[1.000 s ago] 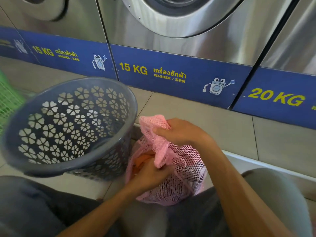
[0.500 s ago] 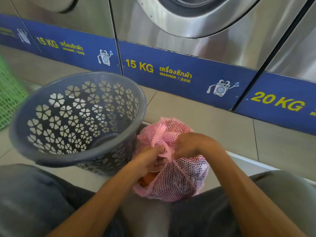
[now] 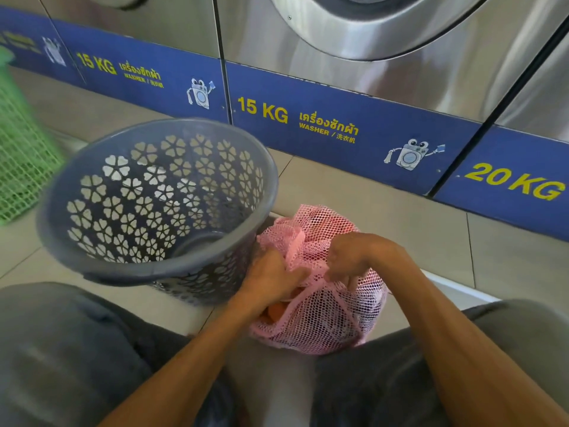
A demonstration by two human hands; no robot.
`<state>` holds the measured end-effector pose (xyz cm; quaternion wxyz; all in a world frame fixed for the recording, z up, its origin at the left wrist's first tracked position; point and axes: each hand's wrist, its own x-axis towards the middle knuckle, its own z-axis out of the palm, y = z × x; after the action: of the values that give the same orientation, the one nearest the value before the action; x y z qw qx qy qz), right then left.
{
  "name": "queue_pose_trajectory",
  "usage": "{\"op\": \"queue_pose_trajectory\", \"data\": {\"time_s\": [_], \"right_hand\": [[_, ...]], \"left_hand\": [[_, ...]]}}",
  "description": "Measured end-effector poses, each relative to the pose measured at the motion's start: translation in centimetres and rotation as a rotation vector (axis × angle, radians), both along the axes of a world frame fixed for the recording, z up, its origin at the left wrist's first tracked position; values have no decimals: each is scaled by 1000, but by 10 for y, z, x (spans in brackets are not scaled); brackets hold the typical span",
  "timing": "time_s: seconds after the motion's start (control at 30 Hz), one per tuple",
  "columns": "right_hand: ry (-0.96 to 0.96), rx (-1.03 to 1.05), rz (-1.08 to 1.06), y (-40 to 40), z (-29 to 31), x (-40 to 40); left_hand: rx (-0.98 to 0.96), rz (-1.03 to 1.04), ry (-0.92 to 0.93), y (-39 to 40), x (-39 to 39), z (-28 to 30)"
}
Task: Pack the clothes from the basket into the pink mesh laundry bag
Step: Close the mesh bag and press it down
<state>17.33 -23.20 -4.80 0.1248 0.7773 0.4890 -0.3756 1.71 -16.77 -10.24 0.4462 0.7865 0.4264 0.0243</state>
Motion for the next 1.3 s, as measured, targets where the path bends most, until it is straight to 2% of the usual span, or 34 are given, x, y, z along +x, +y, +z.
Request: {"op": "queue_pose_trajectory", "data": {"time_s": [0.03, 0.07, 0.13, 0.2, 0.27, 0.37, 0.43, 0.8, 1.0, 1.1, 1.17, 1.23, 1.27, 1.3], "right_hand": [[23, -17, -24, -2, 2, 1], [37, -25, -43, -5, 4, 2], [43, -33, -51, -10, 5, 2], [57, -43, -53, -15, 5, 2], [78, -52, -49, -18, 2, 1], [93, -27, -38, -26, 1, 2], [91, -7, -33, -31, 2, 4], [99, 35, -49, -45, 6, 6], [148, -158, -180, -59, 13, 16], [67, -91, -413, -72, 21, 39], [-68, -1, -478, -75, 17, 46], [-281, 90, -340, -73, 11, 43], [-316, 156, -239, -70, 6, 37], [-268, 222, -169, -66, 2, 30]], "left_hand": [[98, -58, 82, 2, -1, 1], [103, -128, 152, 5, -2, 3], [-64, -289, 209, 9, -3, 6], [-110, -428, 143, 5, 1, 8], [26, -473, 3, -3, 7, 4], [122, -478, -156, -16, 18, 1], [118, -480, -180, -19, 20, -2], [178, -468, -133, -13, 26, 5], [169, -397, 0, 13, 9, 6], [180, -351, 13, 25, 2, 7], [165, -329, -34, 26, 4, 11], [132, -339, -92, 22, 9, 14], [129, -347, -116, 20, 10, 14], [125, -350, -146, 17, 12, 14]]}}
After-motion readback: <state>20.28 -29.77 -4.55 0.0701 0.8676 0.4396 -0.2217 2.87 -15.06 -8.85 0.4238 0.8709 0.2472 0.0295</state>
